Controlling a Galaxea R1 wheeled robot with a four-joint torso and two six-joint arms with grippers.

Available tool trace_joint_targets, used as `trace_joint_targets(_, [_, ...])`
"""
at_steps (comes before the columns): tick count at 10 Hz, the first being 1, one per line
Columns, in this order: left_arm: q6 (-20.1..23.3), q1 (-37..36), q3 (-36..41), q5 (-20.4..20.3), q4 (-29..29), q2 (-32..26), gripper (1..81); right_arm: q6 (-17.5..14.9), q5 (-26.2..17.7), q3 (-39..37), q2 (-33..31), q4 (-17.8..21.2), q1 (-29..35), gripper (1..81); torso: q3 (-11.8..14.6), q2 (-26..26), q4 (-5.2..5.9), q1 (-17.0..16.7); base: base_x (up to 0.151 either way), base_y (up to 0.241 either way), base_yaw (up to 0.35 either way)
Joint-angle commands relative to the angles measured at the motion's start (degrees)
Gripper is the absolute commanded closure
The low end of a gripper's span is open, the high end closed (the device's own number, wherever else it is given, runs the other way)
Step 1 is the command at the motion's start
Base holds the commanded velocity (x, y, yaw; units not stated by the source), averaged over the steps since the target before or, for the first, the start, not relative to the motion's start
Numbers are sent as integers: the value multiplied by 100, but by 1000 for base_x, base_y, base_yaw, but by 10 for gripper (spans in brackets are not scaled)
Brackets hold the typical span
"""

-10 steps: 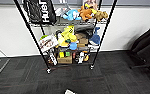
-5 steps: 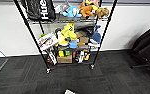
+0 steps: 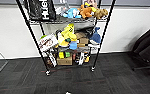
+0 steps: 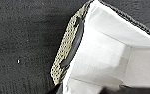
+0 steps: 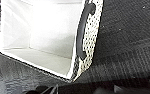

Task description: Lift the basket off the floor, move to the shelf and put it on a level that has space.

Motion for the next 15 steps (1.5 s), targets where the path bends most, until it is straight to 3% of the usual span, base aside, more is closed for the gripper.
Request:
trace_joint_targets(1, [-19,-613,20,346,-87,-57,10,30,-357,-144,36,152,547,10,0,-564,0,363,0,0,0])
trace_joint_targets(2, [-19,-614,20,346,-87,-48,10,30,-366,-205,80,205,583,10,0,-765,0,490,0,0,0])
trace_joint_targets(3, [-19,-640,20,346,-95,-57,10,30,-340,-231,89,240,600,10,0,-385,0,238,0,0,0])
trace_joint_targets(4, [-19,-649,20,337,-95,-48,10,30,-313,-231,89,275,627,10,-537,-520,0,319,0,0,0])
trace_joint_targets(6, [-11,-701,38,328,-87,-13,10,30,-287,-205,98,381,688,10,-640,-606,0,361,0,0,0])
trace_joint_targets(7, [-10,-728,20,311,-78,22,10,38,-287,-231,150,389,732,10,-278,-621,0,374,0,0,0])
trace_joint_targets(8, [-11,-745,11,284,-51,49,10,39,-278,-231,168,398,759,10,-422,-621,0,380,0,0,0])
trace_joint_targets(11, [-10,-868,-278,257,-43,224,10,118,-269,-240,203,389,873,10,-505,-623,0,387,0,0,0])
trace_joint_targets(12, [-10,-894,-383,249,-34,286,10,126,-269,-267,229,389,908,10,-505,-1196,0,757,0,0,0])
trace_joint_targets(15, [-2,-965,-683,258,1,365,10,197,-261,-328,282,389,1013,10,-507,-1480,0,935,0,0,0])
